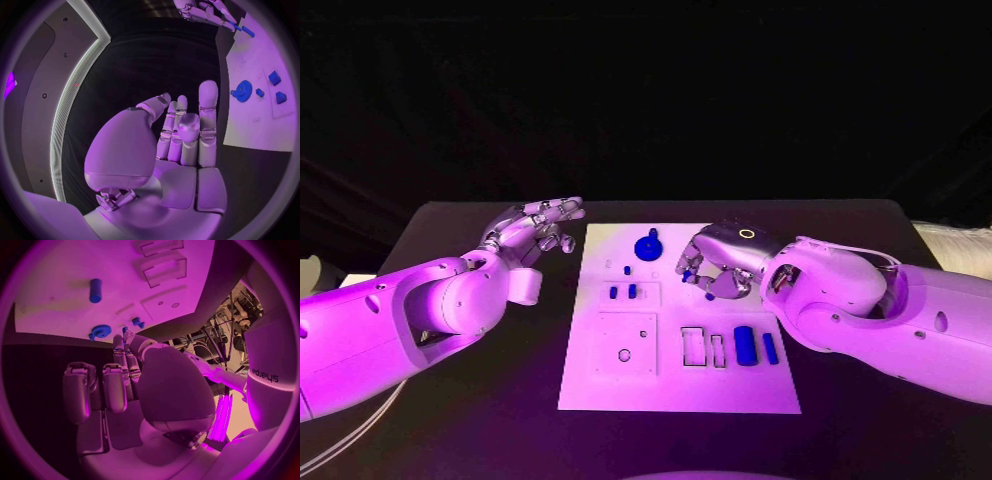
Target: Assemble the parts on the task board
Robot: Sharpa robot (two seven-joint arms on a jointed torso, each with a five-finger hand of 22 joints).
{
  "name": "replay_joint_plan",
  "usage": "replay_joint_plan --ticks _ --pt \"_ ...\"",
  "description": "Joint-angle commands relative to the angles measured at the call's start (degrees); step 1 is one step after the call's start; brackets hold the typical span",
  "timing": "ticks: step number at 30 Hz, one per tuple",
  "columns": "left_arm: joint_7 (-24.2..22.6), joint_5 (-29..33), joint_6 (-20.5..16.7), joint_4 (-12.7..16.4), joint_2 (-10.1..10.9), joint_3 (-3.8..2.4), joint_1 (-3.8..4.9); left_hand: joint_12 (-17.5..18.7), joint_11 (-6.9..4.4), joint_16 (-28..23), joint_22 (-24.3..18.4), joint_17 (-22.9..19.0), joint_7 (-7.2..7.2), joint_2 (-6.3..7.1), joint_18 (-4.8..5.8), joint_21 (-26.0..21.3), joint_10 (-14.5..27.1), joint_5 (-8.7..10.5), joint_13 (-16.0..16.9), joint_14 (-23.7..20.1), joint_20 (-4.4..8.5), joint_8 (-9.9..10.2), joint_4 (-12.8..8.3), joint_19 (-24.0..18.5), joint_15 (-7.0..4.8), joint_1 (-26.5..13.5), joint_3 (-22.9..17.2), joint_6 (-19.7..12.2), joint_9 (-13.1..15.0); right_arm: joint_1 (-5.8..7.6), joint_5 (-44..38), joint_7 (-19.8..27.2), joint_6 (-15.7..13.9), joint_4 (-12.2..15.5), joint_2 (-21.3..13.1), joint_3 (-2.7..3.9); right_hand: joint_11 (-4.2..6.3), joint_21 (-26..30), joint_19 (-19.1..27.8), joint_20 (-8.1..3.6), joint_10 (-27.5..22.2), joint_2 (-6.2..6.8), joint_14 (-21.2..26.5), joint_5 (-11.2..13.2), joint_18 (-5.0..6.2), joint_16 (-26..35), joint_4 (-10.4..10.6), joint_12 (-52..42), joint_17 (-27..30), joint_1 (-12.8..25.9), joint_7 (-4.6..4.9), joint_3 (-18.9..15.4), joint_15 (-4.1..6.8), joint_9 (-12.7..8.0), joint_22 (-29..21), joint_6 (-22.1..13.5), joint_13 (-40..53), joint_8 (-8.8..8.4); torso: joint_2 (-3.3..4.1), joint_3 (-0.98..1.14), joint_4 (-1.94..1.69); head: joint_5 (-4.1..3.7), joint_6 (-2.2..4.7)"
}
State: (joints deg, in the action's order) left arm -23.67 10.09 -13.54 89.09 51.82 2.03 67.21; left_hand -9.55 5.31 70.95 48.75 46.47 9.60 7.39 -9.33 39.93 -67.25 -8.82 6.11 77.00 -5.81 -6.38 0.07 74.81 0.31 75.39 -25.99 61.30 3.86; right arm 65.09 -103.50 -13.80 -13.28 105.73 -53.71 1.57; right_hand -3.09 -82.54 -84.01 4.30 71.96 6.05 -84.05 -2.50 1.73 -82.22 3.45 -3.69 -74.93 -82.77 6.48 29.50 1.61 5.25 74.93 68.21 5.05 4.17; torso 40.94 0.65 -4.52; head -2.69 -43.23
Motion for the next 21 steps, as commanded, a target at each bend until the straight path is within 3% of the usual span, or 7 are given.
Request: replay_joint_plan --ticks 1,8,14,17,21 --pt "-0.25 0.21 0.84 0.18 -0.19 -0.01 0.0 -0.24 -0.13 -0.24 -0.05 -0.06 -0.06 -0.44 -0.46 -0.37 0.42 -0.34 0.07 -0.47 -0.01 0.18 -0.07 -0.49 -0.04 0.24 0.33 -0.4 -0.04 -0.91 0.14 1.24 -0.29 0.61 1.04 0.0 -0.17 -0.04 -1.04 0.19 0.17 0.13 -3.93 -0.3 0.79 0.22 -0.4 0.05 -3.69 0.04 0.44 0.15 -0.43 0.09 4.89 0.19 -0.12 0.03 -0.06 -0.14 0.1 1.28 -0.41" --pt "-0.2 0.21 0.88 0.29 -0.33 0.0 0.0 -0.3 -0.09 -0.25 -0.05 -0.13 -0.02 -0.43 -0.45 -0.39 0.53 -0.34 0.07 -0.5 -0.03 0.2 -0.1 -0.49 -0.01 0.23 0.39 -0.48 -0.04 -3.55 0.17 2.1 0.81 -0.22 4.12 -0.14 -0.26 0.0 -1.01 0.22 0.15 0.17 -3.92 -0.31 0.8 0.24 -0.57 0.07 -3.65 0.0 0.54 0.25 -0.48 0.09 4.82 0.15 -0.22 -0.03 0.03 -0.11 0.08 2.53 -1.15" --pt "-0.17 0.21 0.95 0.54 -0.47 0.0 0.0 -0.3 -0.09 -0.25 -0.05 -0.13 -0.02 -0.43 -0.45 -0.39 0.54 -0.34 0.07 -0.51 -0.04 0.2 -0.1 -0.49 0.0 0.22 0.4 -0.49 -0.04 -6.11 -0.02 3.02 1.47 -2.84 7.16 -0.39 -0.32 0.05 -0.98 0.24 0.1 0.16 -3.92 -0.32 0.82 0.25 -0.69 0.09 -3.62 -0.04 0.62 0.34 -0.52 0.09 4.77 0.1 -0.3 -0.08 0.09 -0.09 0.05 3.31 -1.74" --pt "-0.15 0.21 0.97 0.57 -0.57 0.0 0.0 -0.3 -0.09 -0.25 -0.05 -0.13 -0.02 -0.43 -0.45 -0.39 0.54 -0.34 0.07 -0.51 -0.04 0.2 -0.1 -0.49 0.0 0.22 0.4 -0.49 -0.04 -6.6 -0.23 3.3 1.65 -3.87 8.13 -0.53 -0.34 0.07 -0.96 0.25 0.08 0.16 -3.91 -0.32 0.83 0.27 -0.74 0.1 -3.59 -0.05 0.65 0.37 -0.54 0.09 4.73 0.08 -0.34 -0.1 0.07 -0.02 -0.04 3.59 -2.02" --pt "-0.1 0.21 0.99 0.69 -0.59 0.0 0.0 -0.35 -0.06 -0.25 -0.07 -0.17 0.01 -0.42 -0.45 -0.42 0.63 -0.33 0.08 -0.53 -0.05 0.21 -0.11 -0.5 0.02 0.2 0.45 -0.55 -0.04 -7.28 -1.37 3.73 1.45 -4.87 9.23 -0.68 -0.44 0.11 -0.94 0.29 -0.02 0.2 -3.91 -0.29 0.84 0.26 -0.78 0.13 -3.59 0.11 0.75 0.37 -0.6 0.09 4.69 0.0 -0.45 -0.16 0.07 -0.09 0.03 3.78 -2.24"
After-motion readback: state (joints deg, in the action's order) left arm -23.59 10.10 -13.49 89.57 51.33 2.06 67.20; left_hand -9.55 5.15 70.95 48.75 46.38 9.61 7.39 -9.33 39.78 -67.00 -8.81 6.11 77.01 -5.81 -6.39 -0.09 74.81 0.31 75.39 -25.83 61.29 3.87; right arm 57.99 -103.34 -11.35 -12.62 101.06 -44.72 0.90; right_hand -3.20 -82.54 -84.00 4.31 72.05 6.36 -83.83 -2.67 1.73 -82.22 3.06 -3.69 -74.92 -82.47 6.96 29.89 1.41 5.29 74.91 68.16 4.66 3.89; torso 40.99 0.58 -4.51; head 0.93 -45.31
